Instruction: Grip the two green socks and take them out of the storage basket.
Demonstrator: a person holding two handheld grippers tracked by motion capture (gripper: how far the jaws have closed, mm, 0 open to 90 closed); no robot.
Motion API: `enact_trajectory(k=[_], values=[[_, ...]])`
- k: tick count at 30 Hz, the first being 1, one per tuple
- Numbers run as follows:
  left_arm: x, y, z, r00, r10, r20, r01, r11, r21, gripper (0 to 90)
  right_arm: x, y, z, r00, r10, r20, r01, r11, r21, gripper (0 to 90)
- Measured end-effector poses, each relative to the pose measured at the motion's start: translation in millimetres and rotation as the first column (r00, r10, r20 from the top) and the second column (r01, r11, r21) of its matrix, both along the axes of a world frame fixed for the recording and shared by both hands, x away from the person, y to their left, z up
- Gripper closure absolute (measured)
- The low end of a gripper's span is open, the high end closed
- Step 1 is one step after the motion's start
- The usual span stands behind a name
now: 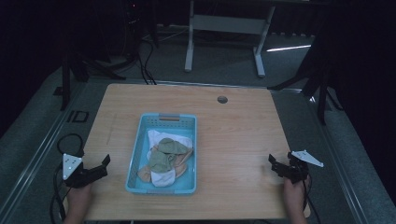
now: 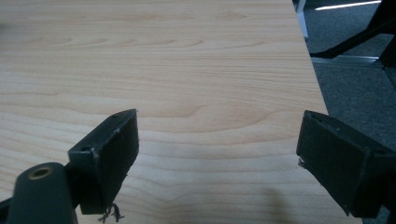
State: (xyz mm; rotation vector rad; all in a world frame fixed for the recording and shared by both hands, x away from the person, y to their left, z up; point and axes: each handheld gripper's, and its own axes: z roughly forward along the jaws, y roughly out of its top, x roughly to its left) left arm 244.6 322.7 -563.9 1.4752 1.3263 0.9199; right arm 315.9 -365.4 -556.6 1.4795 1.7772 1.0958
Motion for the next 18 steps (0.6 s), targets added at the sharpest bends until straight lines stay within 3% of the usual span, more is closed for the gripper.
enact_trajectory(k=[6,10,14,15,18], values=[[0.3,0.1,0.1,0.9999,0.013,-0.005,-0.013,0.9999,0.002,0.0,1.3,2.4,-0.5,0.9995,0.014,-0.028,-0.014,1.0,-0.006,13.5],[1.0,-1.4,0.3,0.9991,0.037,-0.018,-0.037,0.9989,0.027,0.0,3.0,3.3,-0.7,0.9986,0.026,-0.047,-0.026,1.0,-0.004,15.2],[1.5,0.5,0.3,0.9992,0.033,-0.02,-0.033,0.9994,0.008,0.0,6.8,4.8,-1.3,0.9952,0.058,-0.08,-0.058,0.998,-0.004,13.8],[1.5,1.0,0.2,0.9993,0.03,-0.02,-0.03,0.9995,0.004,0.0,8.9,3.2,-1.4,0.9909,0.093,-0.097,-0.091,0.996,0.026,12.9],[1.3,0.6,0.3,0.9995,0.026,-0.021,-0.026,0.9996,0.007,0.0,10.0,1.4,-0.7,0.9888,0.112,-0.099,-0.107,0.993,0.052,11.6]])
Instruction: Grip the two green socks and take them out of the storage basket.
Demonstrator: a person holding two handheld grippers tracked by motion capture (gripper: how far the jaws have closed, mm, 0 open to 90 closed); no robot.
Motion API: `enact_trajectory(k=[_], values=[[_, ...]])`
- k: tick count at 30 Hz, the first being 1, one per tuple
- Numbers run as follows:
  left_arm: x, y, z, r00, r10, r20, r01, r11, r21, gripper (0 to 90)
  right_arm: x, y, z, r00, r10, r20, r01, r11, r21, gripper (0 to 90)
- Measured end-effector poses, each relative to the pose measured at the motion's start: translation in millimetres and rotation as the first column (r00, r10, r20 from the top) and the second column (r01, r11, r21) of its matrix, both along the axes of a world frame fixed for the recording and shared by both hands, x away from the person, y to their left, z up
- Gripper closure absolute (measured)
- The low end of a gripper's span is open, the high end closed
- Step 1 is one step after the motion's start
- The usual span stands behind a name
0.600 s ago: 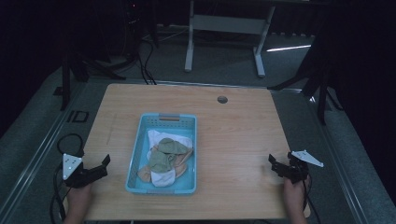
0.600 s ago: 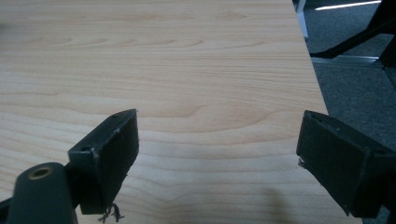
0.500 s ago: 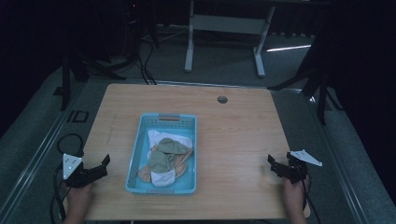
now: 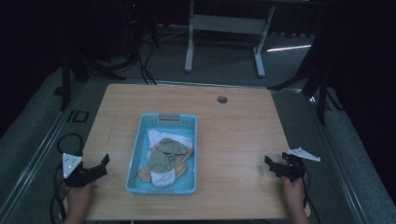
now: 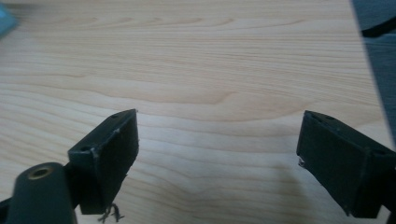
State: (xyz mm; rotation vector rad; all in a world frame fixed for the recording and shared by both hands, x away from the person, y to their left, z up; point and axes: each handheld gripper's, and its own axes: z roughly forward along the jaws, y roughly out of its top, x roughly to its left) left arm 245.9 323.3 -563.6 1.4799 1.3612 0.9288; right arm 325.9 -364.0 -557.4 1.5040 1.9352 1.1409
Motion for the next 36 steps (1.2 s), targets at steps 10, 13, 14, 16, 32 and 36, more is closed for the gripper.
enact_trajectory(k=[10,13,14,16,32,36], values=[[0.0,-0.5,0.0,1.0,-0.002,0.001,0.002,1.0,0.001,0.0,2.1,12.7,9.4,0.9962,0.076,0.042,-0.075,0.997,-0.033,11.2],[0.1,-0.3,0.0,1.0,-0.001,0.0,0.001,1.0,-0.001,0.0,3.5,15.2,12.3,0.9935,0.108,0.035,-0.107,0.994,-0.025,11.2],[0.1,-0.3,0.0,1.0,-0.002,0.0,0.002,1.0,-0.001,0.0,3.9,18.8,16.0,0.9918,0.12,0.044,-0.119,0.993,-0.018,11.2],[0.1,-0.3,0.0,1.0,-0.002,0.0,0.002,1.0,0.0,0.0,4.6,20.4,17.3,0.9905,0.13,0.045,-0.129,0.991,-0.017,11.2],[0.1,-0.4,0.0,1.0,-0.001,0.0,0.001,1.0,0.001,0.0,13.7,45.6,36.0,0.9706,0.237,0.045,-0.236,0.972,-0.01,11.2],[0.0,-0.4,0.0,1.0,-0.002,0.001,0.002,1.0,0.001,0.0,17.3,54.5,45.4,0.971,0.236,0.039,-0.235,0.972,-0.026,11.2]])
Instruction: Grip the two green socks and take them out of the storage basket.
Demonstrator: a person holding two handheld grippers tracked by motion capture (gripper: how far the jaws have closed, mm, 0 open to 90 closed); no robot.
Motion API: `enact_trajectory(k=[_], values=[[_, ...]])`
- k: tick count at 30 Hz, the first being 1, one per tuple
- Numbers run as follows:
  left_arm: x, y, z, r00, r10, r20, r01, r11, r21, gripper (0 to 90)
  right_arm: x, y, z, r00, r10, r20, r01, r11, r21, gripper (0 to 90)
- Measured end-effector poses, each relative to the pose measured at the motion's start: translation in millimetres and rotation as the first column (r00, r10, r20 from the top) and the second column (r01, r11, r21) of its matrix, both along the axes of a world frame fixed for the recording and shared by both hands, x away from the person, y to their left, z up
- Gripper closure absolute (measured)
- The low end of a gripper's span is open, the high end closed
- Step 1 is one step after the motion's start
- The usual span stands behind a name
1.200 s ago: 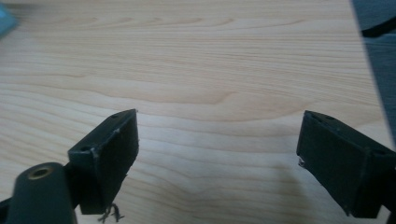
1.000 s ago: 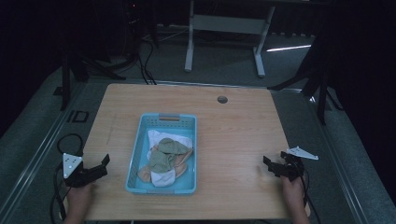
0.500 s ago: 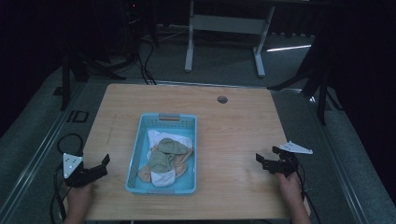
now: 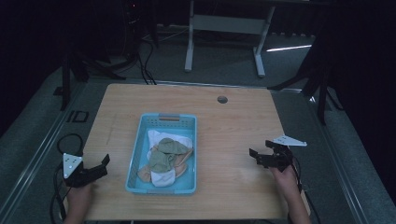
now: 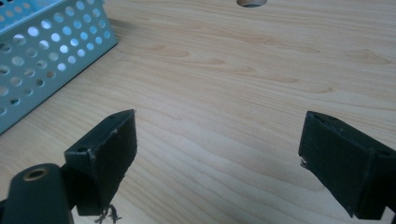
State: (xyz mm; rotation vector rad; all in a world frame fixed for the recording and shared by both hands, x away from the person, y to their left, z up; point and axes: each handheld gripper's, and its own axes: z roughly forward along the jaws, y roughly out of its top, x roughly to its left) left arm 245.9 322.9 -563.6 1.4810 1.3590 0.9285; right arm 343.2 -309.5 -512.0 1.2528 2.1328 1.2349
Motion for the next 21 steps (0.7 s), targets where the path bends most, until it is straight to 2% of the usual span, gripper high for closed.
enact_trajectory(k=[2,6,10,21], values=[[0.0,0.0,0.0,1.0,-0.001,0.0,0.001,1.0,0.0,0.0,0.3,1.7,1.9,1.0,0.007,0.004,-0.007,1.0,-0.002,11.2],[0.0,0.0,0.0,1.0,-0.001,0.0,0.001,1.0,0.0,0.0,1.4,10.7,10.8,0.9981,0.058,0.02,-0.058,0.998,0.001,11.2],[0.0,0.2,0.0,1.0,-0.002,0.0,0.002,1.0,-0.001,0.0,2.7,16.1,15.5,0.997,0.075,0.02,-0.075,0.997,-0.003,11.2],[-0.1,0.2,0.0,1.0,-0.004,0.0,0.004,1.0,-0.001,0.0,7.6,37.0,31.6,0.988,0.153,0.024,-0.153,0.988,0.014,11.6]])
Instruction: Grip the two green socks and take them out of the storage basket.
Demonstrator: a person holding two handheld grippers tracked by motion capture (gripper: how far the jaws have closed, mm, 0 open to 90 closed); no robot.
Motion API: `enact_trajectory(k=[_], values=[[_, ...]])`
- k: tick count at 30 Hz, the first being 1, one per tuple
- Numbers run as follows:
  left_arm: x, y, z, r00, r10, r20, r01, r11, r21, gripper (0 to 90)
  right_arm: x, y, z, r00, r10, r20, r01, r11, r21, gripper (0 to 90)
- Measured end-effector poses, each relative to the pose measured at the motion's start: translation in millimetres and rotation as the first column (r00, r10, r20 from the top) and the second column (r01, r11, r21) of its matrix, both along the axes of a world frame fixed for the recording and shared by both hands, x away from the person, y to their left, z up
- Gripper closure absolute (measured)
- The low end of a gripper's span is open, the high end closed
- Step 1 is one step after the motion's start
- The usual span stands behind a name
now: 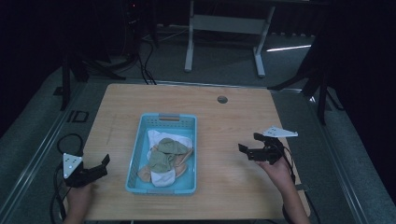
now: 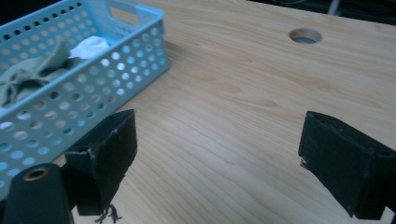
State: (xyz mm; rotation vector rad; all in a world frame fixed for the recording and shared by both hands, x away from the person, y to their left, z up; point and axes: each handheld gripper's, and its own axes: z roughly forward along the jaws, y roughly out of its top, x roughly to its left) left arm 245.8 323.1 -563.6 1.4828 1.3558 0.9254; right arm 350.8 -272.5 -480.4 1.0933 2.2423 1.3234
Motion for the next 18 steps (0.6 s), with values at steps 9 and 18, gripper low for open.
enact_trajectory(k=[9,18], values=[[0.0,0.1,0.0,1.0,-0.002,0.0,0.002,1.0,-0.001,0.0,1.8,19.5,14.5,0.9974,0.071,0.012,-0.071,0.997,-0.01,12.9],[0.1,0.3,0.0,1.0,-0.003,0.0,0.003,1.0,-0.003,0.0,5.5,41.6,24.4,0.9907,0.134,0.023,-0.134,0.991,-0.007,12.9]])
